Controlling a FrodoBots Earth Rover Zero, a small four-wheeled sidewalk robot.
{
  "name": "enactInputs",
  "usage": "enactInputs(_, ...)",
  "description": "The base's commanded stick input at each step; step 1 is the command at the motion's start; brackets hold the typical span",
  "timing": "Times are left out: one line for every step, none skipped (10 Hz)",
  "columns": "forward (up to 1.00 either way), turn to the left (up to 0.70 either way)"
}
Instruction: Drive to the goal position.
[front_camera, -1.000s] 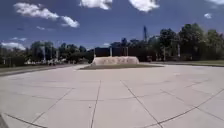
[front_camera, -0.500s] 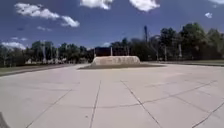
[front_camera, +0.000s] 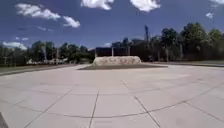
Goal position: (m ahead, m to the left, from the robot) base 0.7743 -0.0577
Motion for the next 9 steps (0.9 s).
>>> enactInputs(0.5, 0.0)
enactInputs(0.5, 0.0)
enactInputs(0.5, 0.0)
enactInputs(0.5, 0.0)
enactInputs(0.5, 0.0)
enactInputs(0.5, 0.0)
enactInputs(0.5, 0.0)
enactInputs(0.5, -0.01)
enactInputs(0.5, -0.5)
